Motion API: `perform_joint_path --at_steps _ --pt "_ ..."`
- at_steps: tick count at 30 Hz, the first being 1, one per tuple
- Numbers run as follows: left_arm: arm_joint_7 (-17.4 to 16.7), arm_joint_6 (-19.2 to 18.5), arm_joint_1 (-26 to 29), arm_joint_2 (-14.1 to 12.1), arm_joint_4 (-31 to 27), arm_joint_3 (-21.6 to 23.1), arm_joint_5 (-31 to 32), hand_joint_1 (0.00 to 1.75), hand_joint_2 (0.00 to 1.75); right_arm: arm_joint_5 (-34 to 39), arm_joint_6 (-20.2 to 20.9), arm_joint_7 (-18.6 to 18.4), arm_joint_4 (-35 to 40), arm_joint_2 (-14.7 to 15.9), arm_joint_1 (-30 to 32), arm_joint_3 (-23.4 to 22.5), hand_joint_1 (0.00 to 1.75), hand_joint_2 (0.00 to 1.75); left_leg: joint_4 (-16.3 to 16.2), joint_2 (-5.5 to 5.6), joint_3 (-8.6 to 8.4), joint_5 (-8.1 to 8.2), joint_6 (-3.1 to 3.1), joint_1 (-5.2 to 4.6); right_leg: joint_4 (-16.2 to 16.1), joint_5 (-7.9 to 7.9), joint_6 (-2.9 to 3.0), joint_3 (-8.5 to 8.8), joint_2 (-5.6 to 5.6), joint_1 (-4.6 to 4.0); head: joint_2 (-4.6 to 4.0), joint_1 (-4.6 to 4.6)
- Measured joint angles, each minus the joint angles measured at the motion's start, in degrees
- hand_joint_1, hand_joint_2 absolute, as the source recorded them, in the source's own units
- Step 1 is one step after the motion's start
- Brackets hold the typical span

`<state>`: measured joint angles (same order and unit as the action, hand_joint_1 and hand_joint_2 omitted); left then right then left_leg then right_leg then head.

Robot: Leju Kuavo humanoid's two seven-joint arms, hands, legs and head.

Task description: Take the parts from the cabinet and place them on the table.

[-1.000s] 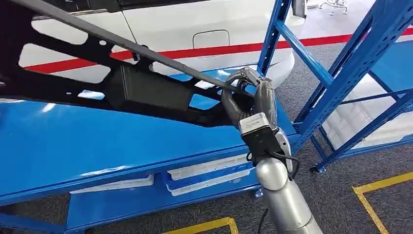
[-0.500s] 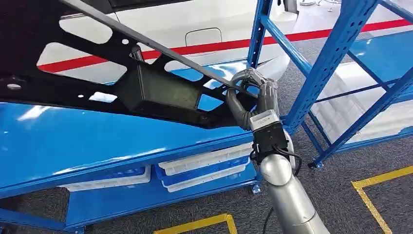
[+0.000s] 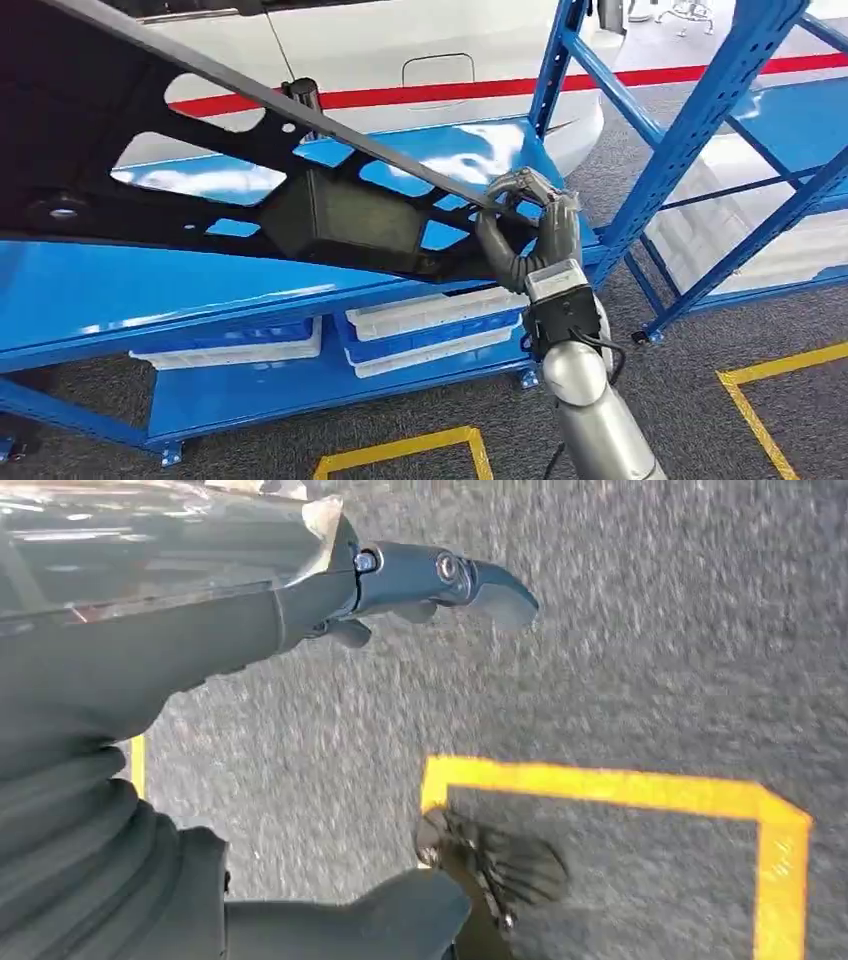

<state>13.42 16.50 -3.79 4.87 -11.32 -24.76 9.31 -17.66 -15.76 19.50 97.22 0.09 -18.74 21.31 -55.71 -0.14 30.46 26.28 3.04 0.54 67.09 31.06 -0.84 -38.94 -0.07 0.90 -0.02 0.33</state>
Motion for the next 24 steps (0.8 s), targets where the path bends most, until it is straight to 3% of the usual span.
perform_joint_path --at_steps 1,2,3,4,6,7,8,11,12,13,14,16,17,18,19,21,22,23,24 --pt "-0.55 0.22 -0.07 0.00 0.00 0.22 0.59 0.00 1.75 -0.43 -0.19 -0.11 0.28 -0.04 0.73 -0.15 1.75 1.75 -0.06 -0.01 0.73 -0.52 0.17 -0.17 4.60 2.20 0.23 -1.30 -0.01 0.00 0.00 0.04" --pt "-1.01 0.24 -0.13 0.02 0.00 0.33 1.11 0.00 1.75 -0.83 -0.28 -0.42 0.57 -0.09 1.41 -0.31 1.75 1.75 -0.14 -0.03 1.43 -0.94 0.21 -0.28 7.81 3.09 0.00 -1.93 0.00 0.00 0.00 -0.02" --pt "-1.51 0.26 -0.20 0.04 0.00 0.54 1.79 0.00 1.75 -1.26 -0.39 -0.89 0.91 -0.17 2.11 -0.63 1.75 1.75 -0.24 -0.04 2.14 -1.39 0.20 -0.38 8.62 2.52 -0.55 -1.40 0.00 -0.02 0.00 0.04" --pt "-1.83 0.26 -0.30 0.11 0.00 0.70 2.36 0.00 1.75 -1.73 -0.50 -1.29 1.25 -0.37 2.71 -1.01 1.75 1.75 -0.42 -0.04 2.77 -1.80 0.16 -0.45 6.79 1.11 -1.16 0.51 0.01 -0.02 0.00 0.02" --pt "-2.36 0.22 -0.57 0.28 0.00 1.31 3.19 0.00 1.75 -2.87 -0.70 -1.99 2.45 -0.74 3.76 -1.77 1.75 1.75 -1.00 -0.01 3.94 -2.34 -0.15 -0.49 -2.24 -1.61 -1.78 6.84 0.02 -0.03 0.00 0.00" --pt "-2.58 0.20 -0.74 0.37 -0.02 1.71 3.61 0.00 1.75 -3.39 -0.70 -2.27 3.26 -0.98 4.28 -2.19 1.75 1.75 -1.41 0.02 4.33 -2.49 -0.38 -0.53 -6.71 -1.56 -1.48 9.93 0.07 -0.04 0.00 -0.02" --pt "-2.75 0.20 -0.99 0.42 -0.04 1.97 3.96 0.00 1.75 -3.85 -0.70 -2.43 4.27 -1.29 4.83 -2.60 1.75 1.75 -1.95 0.03 5.04 -2.61 -0.56 -0.92 -10.08 -0.69 -1.22 12.27 0.01 -0.74 0.00 -0.02" --pt "-3.26 0.22 -1.36 0.44 -0.04 2.47 4.59 0.00 1.75 -4.33 -0.70 -3.00 6.21 -1.71 6.89 -3.80 1.75 1.75 -2.10 0.10 5.39 -3.72 -1.42 -0.86 -10.20 -0.78 -0.55 11.14 -0.10 -0.88 0.00 0.02" --pt "-3.32 0.26 -1.36 0.30 -0.04 2.56 4.63 0.00 1.75 -4.39 -0.66 -3.06 6.40 -1.84 7.46 -4.13 1.75 1.75 -2.30 0.20 5.78 -3.38 -1.86 -0.70 -10.44 -1.39 0.35 11.06 -0.03 0.47 0.00 0.02" --pt "-3.36 0.28 -1.42 0.33 -0.04 2.71 4.65 0.00 1.75 -4.55 -0.63 -3.21 6.80 -2.01 7.67 -4.35 1.75 1.75 -3.45 0.28 6.24 -1.42 -2.35 -0.46 -10.45 -1.78 0.84 10.66 0.04 0.41 0.00 0.07" --pt "-3.47 0.28 -1.43 0.37 -0.04 2.97 4.65 0.00 1.75 -4.68 -0.61 -3.26 7.10 -2.19 7.94 -4.41 1.75 1.75 -6.27 0.27 7.27 1.85 -2.74 -0.25 -10.44 -2.33 1.66 10.19 0.10 0.38 0.00 0.41" --pt "-3.50 0.28 -1.57 0.37 -0.04 3.06 4.65 0.00 1.75 -4.68 -0.61 -3.26 7.61 -2.47 8.29 -4.63 1.75 1.75 -14.92 0.28 9.93 7.57 -3.50 0.12 -10.38 -3.27 1.73 9.01 0.19 0.27 0.00 0.44" --pt "-3.50 0.28 -1.64 0.37 -0.04 3.08 4.65 0.00 1.75 -4.68 -0.61 -3.26 7.65 -2.49 8.48 -4.78 1.75 1.75 -18.53 0.28 10.78 8.63 -3.78 0.26 -10.36 -3.77 1.70 8.41 0.23 0.24 0.00 0.44" --pt "-3.52 0.28 -1.66 0.37 -0.04 3.10 4.65 0.00 1.75 -4.68 -0.61 -3.26 7.67 -2.47 8.74 -4.94 1.75 1.75 -20.09 0.28 10.55 7.92 -3.96 0.46 -10.32 -4.25 1.51 7.81 0.23 0.24 0.00 0.44" --pt "-3.61 0.31 -1.68 0.37 -0.04 3.10 4.65 0.00 1.75 -4.83 -0.52 -3.26 7.69 -2.49 8.99 -5.09 1.75 1.75 -19.09 0.27 9.19 6.05 -4.10 0.70 -10.28 -4.61 1.36 7.28 0.24 0.25 0.00 0.48" --pt "-3.76 0.39 -1.87 0.37 -0.07 3.10 4.54 0.00 1.75 -4.92 -0.15 -3.23 7.78 -2.47 9.29 -5.29 1.75 1.75 -11.15 0.26 3.26 1.96 -4.05 1.06 -10.02 -5.26 0.97 6.35 0.21 0.31 0.00 0.48" --pt "-3.80 0.41 -2.05 0.37 -0.11 3.10 4.46 0.00 1.75 -4.87 0.26 -3.12 7.78 -2.49 9.32 -5.35 1.75 1.75 -5.71 0.32 -0.56 1.68 -3.91 1.17 -9.79 -5.52 0.58 6.16 0.21 0.30 0.00 0.48" --pt "-3.82 0.42 -2.24 0.37 -0.13 3.10 4.30 0.00 1.75 -4.83 0.66 -2.95 7.82 -2.49 9.34 -5.46 1.75 1.75 -2.10 0.40 -2.80 3.12 -3.69 0.81 -9.68 -5.76 0.20 5.75 0.20 -0.11 0.00 0.48" --pt "-3.82 0.44 -2.35 0.39 -0.18 3.10 3.97 0.00 1.75 -4.79 1.16 -2.86 7.80 -2.51 9.32 -5.53 1.75 1.75 -1.39 0.55 -2.72 3.26 -3.44 0.67 -9.76 -6.24 -0.41 5.59 0.26 -0.04 0.00 0.28"
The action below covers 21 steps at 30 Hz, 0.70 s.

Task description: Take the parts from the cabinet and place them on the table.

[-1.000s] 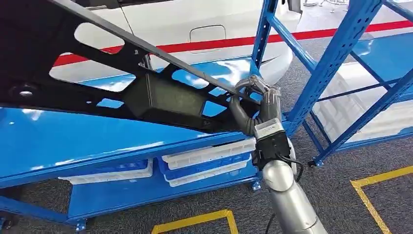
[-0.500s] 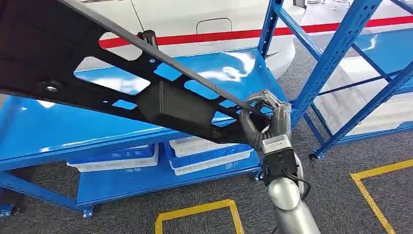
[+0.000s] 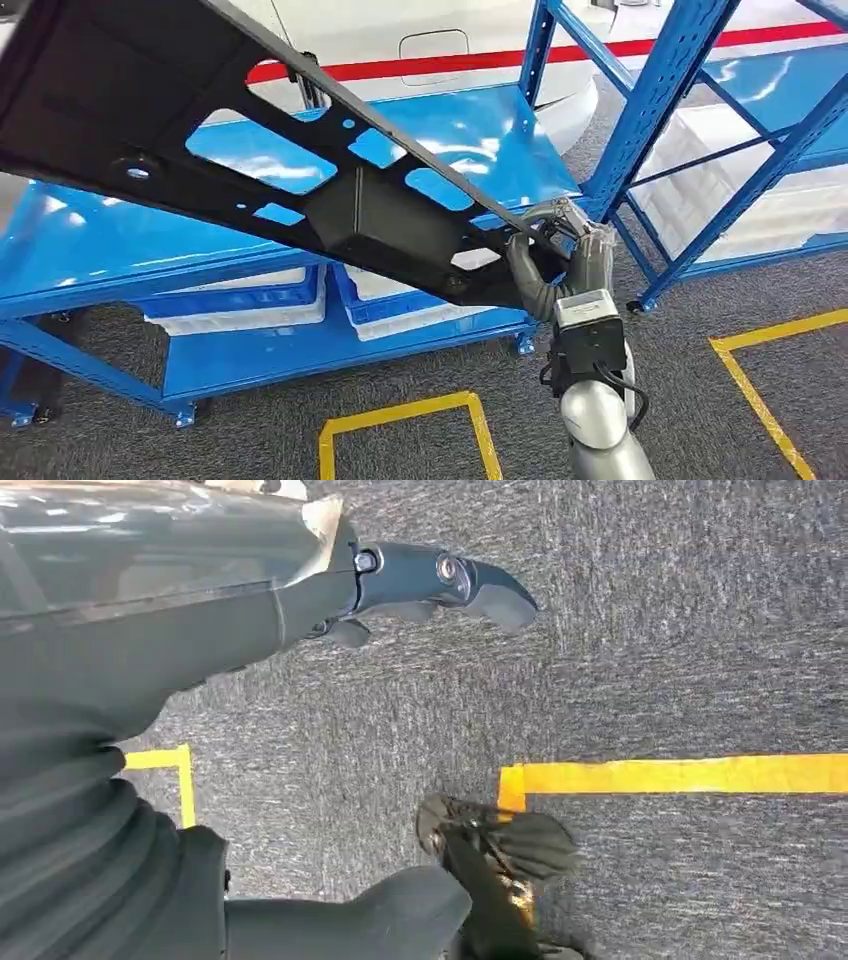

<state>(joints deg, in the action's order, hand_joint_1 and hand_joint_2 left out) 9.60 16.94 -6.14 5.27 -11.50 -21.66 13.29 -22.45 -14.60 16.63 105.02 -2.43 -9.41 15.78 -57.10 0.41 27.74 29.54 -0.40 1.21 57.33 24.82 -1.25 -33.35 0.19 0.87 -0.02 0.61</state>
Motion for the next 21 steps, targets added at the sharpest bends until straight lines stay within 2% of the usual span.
perform_joint_path --at_steps 1,2,3,4,5,6,7,8,16,18,19,20,21 --pt "0.00 0.02 0.04 0.00 0.00 0.00 -0.22 0.00 1.75 0.00 0.48 0.13 -0.04 -0.07 -0.04 0.02 1.75 1.75 0.05 0.03 0.38 -0.04 0.12 -0.21 -0.01 -0.43 -0.35 -0.23 0.09 0.09 0.00 0.11" --pt "0.00 0.02 0.12 -0.02 0.00 -0.04 -0.57 0.00 1.75 0.00 0.68 0.20 -0.13 -0.28 0.04 0.02 1.75 1.75 -0.06 0.05 0.71 -0.33 0.63 -0.49 -0.12 -0.88 -0.98 -0.40 0.10 0.29 0.00 0.11" --pt "-0.04 0.02 0.28 0.00 0.02 -0.15 -0.68 0.00 1.75 0.00 1.07 0.33 -0.37 -0.37 0.09 -0.02 1.75 1.75 0.55 -0.11 1.13 -1.14 1.67 -0.55 -0.33 -1.43 -1.45 -0.81 0.04 0.00 0.00 0.04" --pt "-0.02 0.02 0.28 0.09 0.02 -0.22 -0.76 0.00 1.75 0.07 1.31 0.48 -0.57 -0.37 0.05 -0.04 1.75 1.75 0.96 -0.63 1.48 -2.04 2.56 -0.28 0.67 -0.19 -1.27 -1.42 0.04 0.08 0.00 0.09" --pt "0.00 0.00 0.33 0.09 0.02 -0.24 -0.81 0.00 1.75 0.15 1.50 0.57 -0.83 -0.39 -0.03 -0.07 1.75 1.75 1.11 -0.55 2.45 -2.62 3.13 -0.42 2.71 2.43 -0.62 -2.89 -0.04 -0.12 0.00 -0.10" --pt "0.00 0.02 0.35 0.04 0.00 -0.24 -0.87 0.00 1.75 0.20 1.57 0.70 -1.12 -0.37 -0.02 -0.11 1.75 1.75 1.07 -0.59 3.18 -3.23 3.64 -0.51 6.26 5.50 0.04 -4.02 -0.06 0.03 0.00 -0.26" --pt "0.02 0.00 0.40 0.04 0.00 -0.26 -0.98 0.00 1.75 0.31 1.57 0.76 -1.55 -0.35 0.00 -0.15 1.75 1.75 1.06 -0.59 4.12 -3.96 3.70 -0.68 11.21 8.54 0.39 -5.20 -0.05 0.03 0.00 -0.46" --pt "0.02 0.00 0.41 0.04 0.00 -0.26 -1.03 0.00 1.75 0.33 1.57 0.76 -1.68 -0.35 -0.02 -0.15 1.75 1.75 1.03 -0.59 4.60 -4.30 3.70 -0.81 13.51 9.52 0.38 -5.70 -0.06 0.02 0.00 -0.44" --pt "0.02 0.00 0.41 0.04 0.00 -0.26 -1.03 0.00 1.75 0.33 1.57 0.76 -1.68 -0.35 -0.02 -0.15 1.75 1.75 1.03 -0.59 4.60 -4.30 3.70 -0.81 13.51 9.52 0.38 -5.70 -0.06 0.02 0.00 -0.44" --pt "0.02 0.00 0.40 0.04 0.00 -0.26 -1.07 0.00 1.75 0.35 1.57 0.76 -1.81 -0.35 -0.01 -0.15 1.75 1.75 1.00 -0.59 4.95 -4.53 3.72 -0.83 14.87 9.90 0.31 -5.95 -0.05 0.02 0.00 -0.45" --pt "0.02 0.00 0.41 0.04 0.00 -0.26 -1.13 0.00 1.75 0.39 1.59 0.81 -1.97 -0.35 0.00 -0.15 1.75 1.75 0.96 -0.60 5.45 -4.95 3.73 -0.92 16.68 10.06 0.00 -6.18 -0.06 0.02 0.00 -0.50" --pt "0.02 0.00 0.44 0.04 0.00 -0.26 -1.14 0.00 1.75 0.42 1.59 0.83 -2.32 -0.35 0.00 -0.17 1.75 1.75 0.93 -0.61 6.59 -5.82 3.68 -1.06 17.74 8.55 -0.82 -5.32 -0.05 0.02 0.00 -0.46" --pt "0.02 0.00 0.43 0.07 0.00 -0.26 -1.14 0.00 1.75 0.39 1.59 0.83 -2.60 -0.37 -0.02 -0.17 1.75 1.75 0.79 -0.60 7.90 -6.79 3.48 -1.12 13.91 5.47 -1.78 -1.88 -0.05 -0.03 0.00 -0.46"
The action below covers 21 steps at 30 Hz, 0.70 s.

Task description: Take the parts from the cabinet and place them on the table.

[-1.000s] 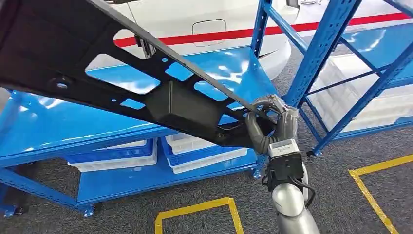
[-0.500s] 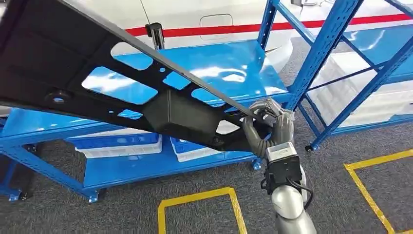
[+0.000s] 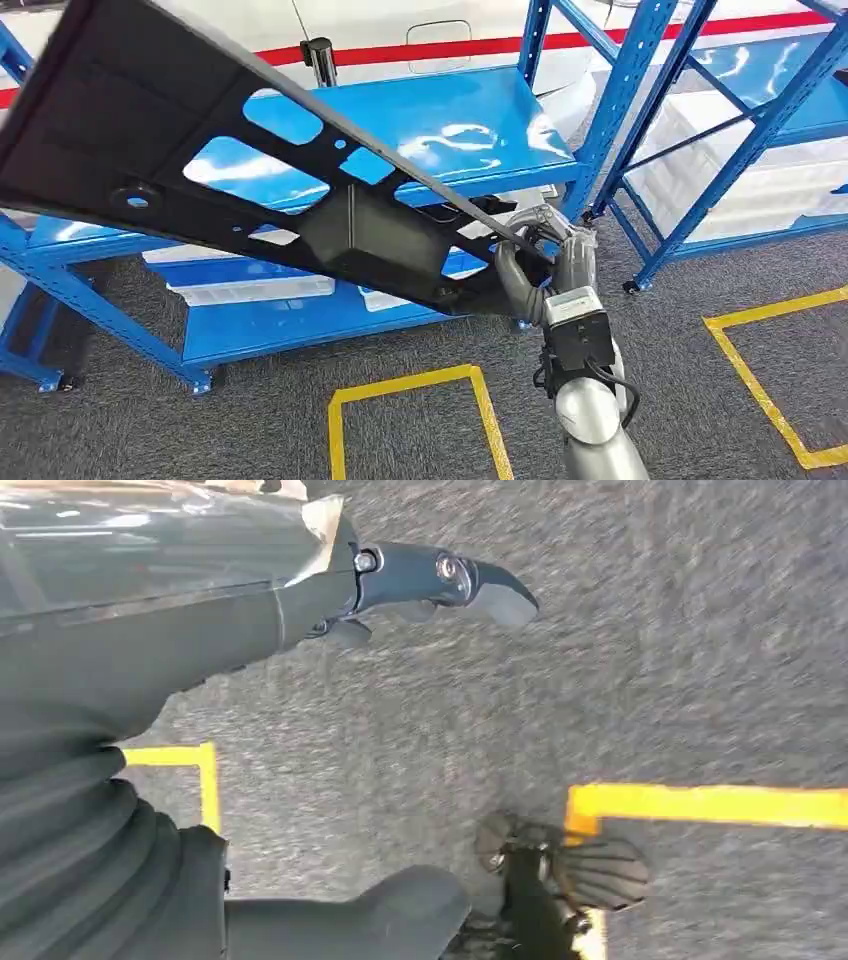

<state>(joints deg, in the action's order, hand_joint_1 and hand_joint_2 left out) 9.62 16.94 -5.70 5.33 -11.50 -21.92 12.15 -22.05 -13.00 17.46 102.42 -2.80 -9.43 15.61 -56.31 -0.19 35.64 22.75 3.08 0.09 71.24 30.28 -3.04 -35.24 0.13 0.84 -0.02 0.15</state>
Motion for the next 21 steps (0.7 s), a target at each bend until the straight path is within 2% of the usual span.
perform_joint_path --at_steps 1,2,3,4,5,6,7,8,9,10,13,14,15,16,17,18,19,20,21 --pt "0.00 0.00 0.00 0.00 0.00 0.00 0.00 0.00 1.75 0.02 0.00 -0.02 -0.07 0.00 0.00 0.00 1.75 1.75 -0.05 0.01 0.24 -0.16 -0.04 0.00 -1.22 -0.51 -0.11 0.95 0.00 -0.02 0.00 -0.02" --pt "0.00 0.00 0.04 0.00 0.00 0.00 0.00 0.00 1.75 0.00 0.00 0.00 -0.20 -0.07 -0.22 0.00 1.75 1.75 -0.56 0.10 1.37 -1.17 -0.59 -0.14 -12.34 0.42 0.78 8.64 0.02 -0.12 0.00 0.00" --pt "0.11 -0.13 0.07 0.02 0.00 -0.04 -0.22 0.00 1.75 0.92 0.88 0.11 -0.53 -0.22 -0.54 -0.04 1.75 1.75 -0.66 0.07 1.77 -2.66 -1.59 -0.17 -15.78 1.28 1.94 9.68 -0.14 -0.90 0.00 0.22" --pt "0.22 -0.26 0.28 -0.04 0.00 -0.50 -0.48 0.00 1.75 1.55 1.62 0.26 -1.64 -0.64 -1.06 -0.04 1.75 1.75 -6.50 0.35 3.93 5.73 -3.06 0.52 -15.95 -1.16 4.15 7.71 0.21 0.05 0.00 0.77" --pt "0.22 -0.24 0.28 -0.07 0.00 -0.98 -0.31 0.00 1.75 1.79 1.55 0.28 -2.32 -0.81 -1.08 -0.11 1.75 1.75 -19.20 0.34 5.55 9.46 -3.95 0.84 -15.58 -3.57 3.88 5.03 0.29 -0.11 0.00 0.77" --pt "0.22 -0.24 0.28 -0.07 0.00 -1.05 -0.31 0.00 1.75 1.79 1.51 0.28 -2.45 -0.81 -1.08 -0.13 1.75 1.75 -17.94 0.33 3.94 7.37 -3.97 0.98 -15.29 -3.95 3.69 4.21 0.29 -0.09 0.00 0.77" --pt "0.22 -0.24 0.27 -0.07 0.00 -1.07 -0.31 0.00 1.75 1.81 1.46 0.28 -2.56 -0.81 -1.08 -0.15 1.75 1.75 -14.39 0.33 1.02 5.37 -3.90 1.15 -14.92 -4.23 3.57 3.42 0.28 -0.05 0.00 0.79" --pt "0.22 -0.24 0.20 -0.09 -0.02 -1.11 -0.26 0.00 1.75 1.81 1.40 0.28 -2.60 -0.83 -1.08 -0.17 1.75 1.75 -9.15 0.35 -2.84 4.41 -3.79 1.26 -14.46 -4.47 3.22 2.85 0.26 -0.03 0.00 0.79" --pt "0.22 -0.28 0.11 -0.09 -0.02 -1.16 -0.15 0.00 1.75 1.83 1.33 0.28 -2.60 -0.83 -1.09 -0.22 1.75 1.75 -4.52 0.49 -5.99 5.67 -3.53 1.24 -14.18 -4.62 2.96 2.47 0.29 -0.11 0.00 0.76" --pt "0.24 -0.59 0.05 -0.07 -0.02 -1.18 -0.15 0.00 1.75 1.86 1.22 0.26 -2.60 -0.85 -1.17 -0.35 1.75 1.75 -1.70 0.57 -7.56 6.34 -3.21 0.98 -13.90 -4.93 2.52 2.25 0.31 -0.42 0.00 0.70" --pt "0.59 -1.31 -0.05 -0.04 -0.04 -1.33 -0.13 0.00 1.75 1.99 0.98 0.30 -2.82 -0.86 -1.32 -0.41 1.75 1.75 -1.02 0.55 -7.06 6.25 -2.54 0.41 -14.07 -6.34 1.18 1.47 0.44 -0.16 0.00 0.76" --pt "0.61 -1.33 -0.10 0.02 -0.02 -1.38 -0.13 0.00 1.75 2.08 0.98 0.37 -2.97 -0.79 -1.33 -0.61 1.75 1.75 -0.34 0.21 -6.38 5.36 -1.32 0.89 -13.66 -6.23 0.80 0.91 0.36 -0.68 0.00 0.59" --pt "0.61 -1.33 -0.23 0.07 -0.04 -1.38 -0.15 0.00 1.75 2.27 0.96 0.55 -3.17 -0.61 -1.34 -0.77 1.75 1.75 -0.31 0.03 -5.66 4.62 -0.61 0.72 -12.33 -4.34 1.06 -0.22 0.22 -0.45 0.00 0.63" --pt "0.59 -1.33 -0.29 0.07 -0.04 -1.40 -0.15 0.00 1.75 2.65 0.98 0.90 -3.41 -0.48 -1.36 -0.90 1.75 1.75 -0.30 -0.05 -4.76 4.03 0.00 0.67 -9.55 -1.41 1.75 -1.65 0.18 -0.45 0.00 0.30" --pt "0.59 -1.29 -0.26 0.07 -0.07 -1.44 -0.17 0.00 1.75 3.26 1.01 1.33 -3.74 -0.24 -1.36 -0.98 1.75 1.75 -0.31 -0.08 -3.97 3.39 0.25 0.47 -5.59 1.53 2.23 -2.68 0.15 -0.30 0.00 0.24" --pt "0.61 -1.29 -0.24 0.07 -0.07 -1.44 -0.24 0.00 1.75 3.89 1.01 1.79 -4.22 0.07 -1.38 -1.01 1.75 1.75 -0.33 -0.13 -3.04 2.65 0.40 0.40 -1.11 3.94 2.40 -3.81 0.12 -0.24 0.00 0.28" --pt "0.74 -1.29 -0.22 0.04 -0.07 -1.49 -0.44 0.00 1.75 4.59 1.03 2.32 -4.83 0.33 -1.37 -1.01 1.75 1.75 -0.36 -0.15 -2.13 1.94 0.41 0.32 2.38 4.85 2.11 -4.42 0.12 -0.23 0.00 0.24" --pt "0.88 -1.29 -0.20 0.04 -0.07 -1.53 -0.59 0.00 1.75 5.49 1.14 2.73 -5.58 0.66 -1.37 -1.01 1.75 1.75 -0.37 -0.21 -1.18 1.19 0.37 0.29 4.04 4.21 1.55 -4.15 0.12 -0.18 0.00 0.31" --pt "1.07 -1.27 -0.18 0.04 -0.07 -1.68 -0.63 0.00 1.75 6.52 1.27 3.21 -6.36 0.96 -1.41 -1.01 1.75 1.75 -0.42 -0.24 -0.12 0.39 0.25 0.29 3.19 2.37 0.68 -2.67 0.12 -0.17 0.00 0.22"
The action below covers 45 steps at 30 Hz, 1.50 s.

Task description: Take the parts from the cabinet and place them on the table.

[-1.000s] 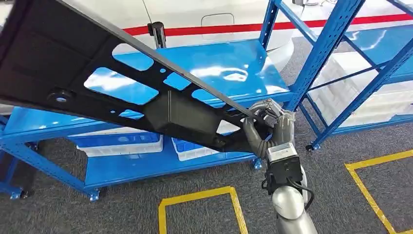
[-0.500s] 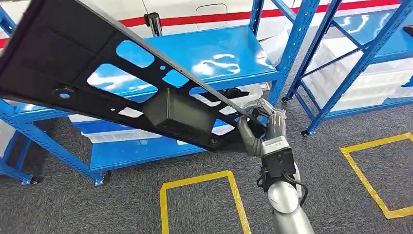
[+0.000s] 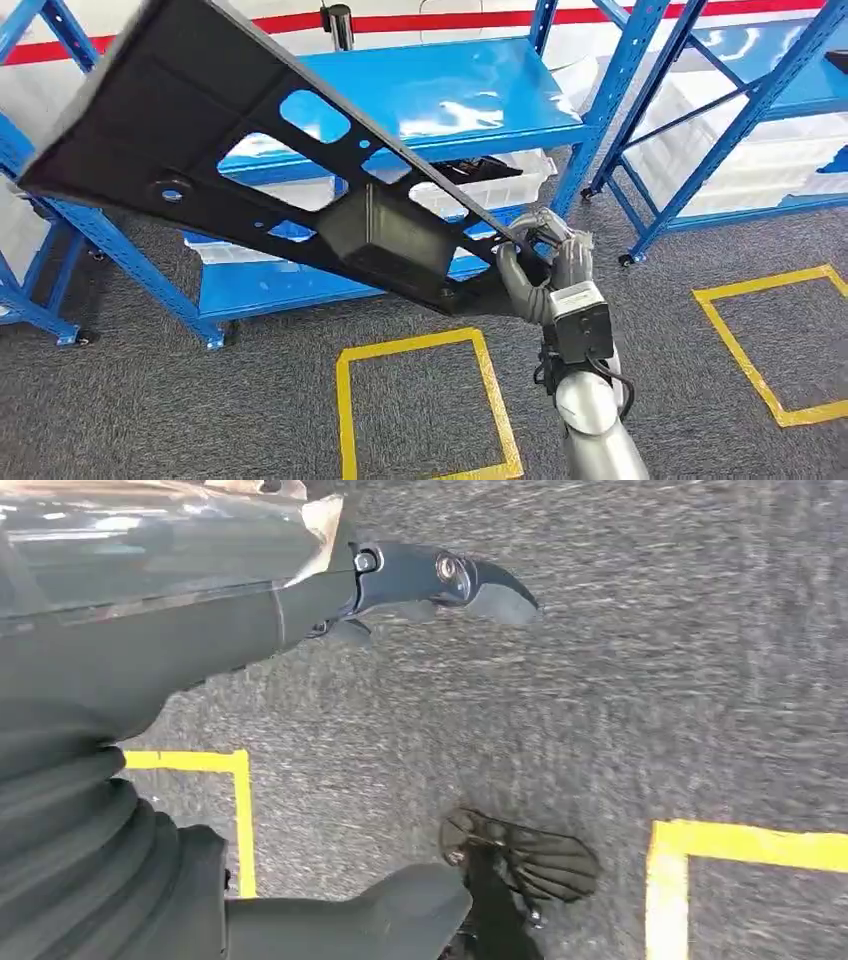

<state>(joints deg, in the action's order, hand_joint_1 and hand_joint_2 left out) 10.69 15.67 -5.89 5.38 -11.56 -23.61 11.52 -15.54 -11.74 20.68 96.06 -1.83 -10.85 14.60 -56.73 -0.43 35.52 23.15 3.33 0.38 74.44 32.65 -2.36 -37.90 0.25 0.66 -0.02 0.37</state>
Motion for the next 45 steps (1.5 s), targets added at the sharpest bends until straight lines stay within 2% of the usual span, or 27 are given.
perform_joint_path --at_steps 2,4,7,8,9,12,13,15,17,19,22,23,24,26,28,29,30,32,33,34,35,38,39,41,43,44,45 --pt "0.22 0.00 0.03 0.00 0.00 -0.48 -0.13 0.00 1.75 1.63 0.37 0.41 -1.13 0.35 -0.36 0.00 1.75 1.75 -0.11 0.01 1.77 -1.45 -0.40 0.00 -6.92 -3.27 -0.97 5.49 0.01 0.09 0.00 0.00" --pt "0.37 0.00 0.04 -0.02 -0.07 -0.94 -0.39 0.00 1.75 2.53 0.50 0.70 -1.77 0.48 -1.27 0.02 1.75 1.75 -0.70 0.04 3.00 -2.53 -1.06 -0.38 -18.09 -1.23 0.01 13.34 0.01 -0.38 0.00 -0.11" --pt "0.50 0.04 0.17 -0.33 -0.11 -1.27 -0.57 0.00 1.75 3.38 0.57 1.03 -2.84 0.59 -1.50 0.02 1.75 1.75 -0.49 0.05 3.48 -4.46 -1.38 -0.44 -18.50 -1.33 0.56 12.10 -0.23 -0.18 0.00 0.19" --pt "0.50 0.02 0.32 -0.33 -0.09 -1.29 -0.57 0.00 1.75 3.78 0.66 1.05 -3.28 0.57 -1.42 0.00 1.75 1.75 -1.04 0.11 3.91 -4.64 -1.64 -0.33 -18.32 -1.81 0.96 11.41 -0.08 0.65 0.00 0.59" --pt "0.52 0.00 0.40 -0.35 -0.09 -1.40 -0.57 0.00 1.75 4.15 0.94 1.11 -3.58 0.57 -1.45 0.00 1.75 1.75 -1.88 0.37 4.43 -2.65 -2.10 0.18 -18.15 -2.31 1.55 11.00 0.16 0.74 0.00 0.77" --pt "0.63 -0.07 0.60 -0.33 -0.09 -1.59 -0.57 0.00 1.75 5.37 1.75 1.27 -4.17 0.57 -1.55 0.04 1.75 1.75 -13.21 0.34 7.25 8.63 -3.01 0.27 -18.14 -4.39 2.74 9.05 0.31 0.57 0.00 0.81" --pt "0.66 -0.07 0.59 -0.37 -0.09 -1.62 -0.57 0.00 1.75 5.44 1.77 1.29 -4.32 0.59 -1.54 0.04 1.75 1.75 -17.30 0.33 7.97 10.13 -3.23 0.30 -18.08 -5.13 2.73 8.24 0.36 0.57 0.00 0.83" --pt "0.66 -0.13 0.61 -0.39 -0.09 -1.62 -0.57 0.00 1.75 5.53 1.77 1.35 -4.63 0.61 -1.46 0.04 1.75 1.75 -19.70 0.33 6.83 7.74 -3.34 0.61 -17.96 -6.53 2.41 6.41 0.35 0.61 0.00 0.85" --pt "0.74 -0.26 0.56 -0.39 -0.11 -1.62 -0.57 0.00 1.75 5.55 1.86 1.61 -4.94 0.83 -1.46 0.04 1.75 1.75 -13.20 0.32 0.95 4.01 -3.46 1.13 -17.74 -7.61 1.77 4.85 0.31 0.83 0.00 0.83" --pt "0.85 -0.42 0.39 -0.31 -0.13 -1.62 -0.57 0.00 1.75 5.57 1.90 1.83 -4.98 0.98 -1.55 0.02 1.75 1.75 -3.45 0.68 -6.45 5.64 -3.75 1.31 -17.02 -8.15 0.93 3.81 0.29 0.41 0.00 1.01" --pt "1.00 -0.50 0.28 -0.33 -0.13 -1.72 -0.59 0.00 1.75 5.70 1.90 2.01 -5.11 1.11 -2.28 0.04 1.75 1.75 -1.71 1.02 -6.10 6.39 -3.08 0.63 -16.84 -9.73 -0.58 2.92 0.41 0.30 0.00 0.88" --pt "1.00 -0.50 0.34 -0.33 -0.13 -1.73 -0.57 0.00 1.75 5.81 1.84 2.01 -5.27 1.16 -2.28 0.04 1.75 1.75 -1.51 0.94 -5.67 5.82 -2.25 0.47 -16.92 -10.27 -1.10 2.65 0.36 0.16 0.00 0.79" --pt "0.98 -0.50 0.43 -0.26 -0.11 -1.88 -0.59 0.00 1.75 5.94 1.71 2.01 -5.46 1.35 -2.37 0.04 1.75 1.75 -1.13 0.44 -4.69 4.93 -1.12 0.59 -16.10 -9.37 -1.08 1.85 0.28 0.49 0.00 0.94" --pt "0.94 -0.50 0.41 -0.28 -0.11 -2.23 -0.59 0.00 1.75 6.07 1.62 2.01 -5.70 1.42 -2.46 0.04 1.75 1.75 -1.12 0.43 -3.11 3.51 0.18 0.21 -10.38 -3.31 0.35 -0.70 0.17 0.31 0.00 0.52" --pt "0.79 -0.50 0.43 -0.37 -0.11 -2.29 -0.59 0.00 1.75 6.09 1.59 1.99 -6.03 1.51 -2.55 0.07 1.75 1.75 -1.19 0.36 -1.36 1.99 0.40 -0.15 -1.93 1.39 0.90 -2.58 0.10 0.24 0.00 0.41" --pt "0.70 -0.50 0.44 -0.37 -0.11 -2.34 -0.59 0.00 1.75 6.12 1.59 1.99 -6.18 1.51 -2.54 0.07 1.75 1.75 -1.21 0.34 -0.33 1.20 0.48 -0.36 0.97 1.83 0.58 -2.78 0.05 0.21 0.00 0.37" --pt "0.63 -0.50 0.47 -0.37 -0.11 -2.42 -0.59 0.00 1.75 6.14 1.60 1.99 -6.33 1.51 -2.54 0.07 1.75 1.75 -1.24 0.33 0.84 0.29 0.52 -0.67 1.68 0.80 0.07 -1.77 0.02 0.08 0.00 0.42" --pt "0.61 -0.50 0.51 -0.24 -0.11 -2.47 -0.59 0.00 1.75 6.14 1.60 1.99 -6.38 1.51 -2.61 0.09 1.75 1.75 -1.25 0.34 2.56 -1.20 0.53 -1.15 -3.70 -2.54 -0.39 3.37 0.02 -0.47 0.00 0.39" --pt "0.61 -0.50 0.51 -0.15 -0.11 -2.49 -0.59 0.00 1.75 6.14 1.59 1.99 -6.38 1.49 -2.81 0.09 1.75 1.75 -1.24 0.37 3.28 -1.96 0.47 -1.32 -8.78 -3.03 0.27 7.23 0.03 -0.90 0.00 0.39" --pt "0.59 -0.53 0.47 0.13 -0.11 -2.47 -0.59 0.00 1.75 6.14 1.59 1.99 -6.29 1.46 -3.12 0.09 1.75 1.75 -1.32 0.36 3.62 -2.58 0.28 -1.38 -14.55 -1.40 1.61 11.36 0.04 -1.54 0.02 0.52" --pt "0.59 -0.50 0.48 0.11 -0.11 -2.49 -0.59 0.00 1.75 6.12 1.59 2.01 -6.27 1.38 -3.45 0.11 1.75 1.75 -1.35 0.42 3.90 -3.27 0.01 -1.55 -19.01 -0.22 2.12 13.77 0.20 -1.95 0.00 0.33" --pt "0.59 -0.52 0.61 0.11 -0.11 -2.56 -0.61 0.00 1.75 6.23 1.57 1.99 -6.36 1.38 -3.60 0.09 1.75 1.75 -0.35 0.08 4.01 -5.36 -1.02 -1.22 -18.76 -1.47 2.81 11.91 0.13 -2.19 0.00 0.52" --pt "0.59 -0.52 0.82 -0.18 -0.09 -2.60 -0.61 0.00 1.75 6.23 1.60 1.99 -6.51 1.36 -3.63 0.09 1.75 1.75 -0.13 0.27 4.54 -5.73 -1.32 -1.37 -19.14 -2.73 3.14 11.36 0.17 -0.59 0.00 0.44" --pt "0.70 -0.90 0.90 0.00 -0.09 -2.60 -0.63 0.00 1.75 6.23 1.59 1.97 -6.53 1.18 -3.70 0.13 1.75 1.75 -4.72 0.60 6.52 1.68 -2.23 -0.76 -19.09 -4.45 4.19 9.86 0.35 -0.48 0.00 1.03" --pt "0.85 -1.25 0.90 0.00 -0.09 -2.60 -0.61 0.00 1.75 6.23 1.57 1.97 -6.53 1.18 -3.72 0.11 1.75 1.75 -13.35 0.60 8.24 8.07 -3.31 -0.15 -19.01 -6.01 4.16 8.13 0.34 -0.53 0.00 0.94" --pt "1.01 -1.38 0.82 0.00 -0.09 -2.60 -0.61 0.00 1.75 6.23 1.57 1.97 -6.55 1.22 -3.68 0.09 1.75 1.75 -16.87 0.59 8.56 8.81 -3.73 0.14 -18.97 -6.52 4.02 7.20 0.33 -0.50 0.00 0.98" --pt "1.07 -1.40 0.78 0.00 -0.09 -2.60 -0.55 0.00 1.75 6.23 1.53 1.97 -6.64 1.29 -3.59 0.09 1.75 1.75 -18.88 0.56 8.22 7.28 -4.08 0.50 -18.90 -7.14 3.86 6.29 0.35 -0.43 0.02 1.07"
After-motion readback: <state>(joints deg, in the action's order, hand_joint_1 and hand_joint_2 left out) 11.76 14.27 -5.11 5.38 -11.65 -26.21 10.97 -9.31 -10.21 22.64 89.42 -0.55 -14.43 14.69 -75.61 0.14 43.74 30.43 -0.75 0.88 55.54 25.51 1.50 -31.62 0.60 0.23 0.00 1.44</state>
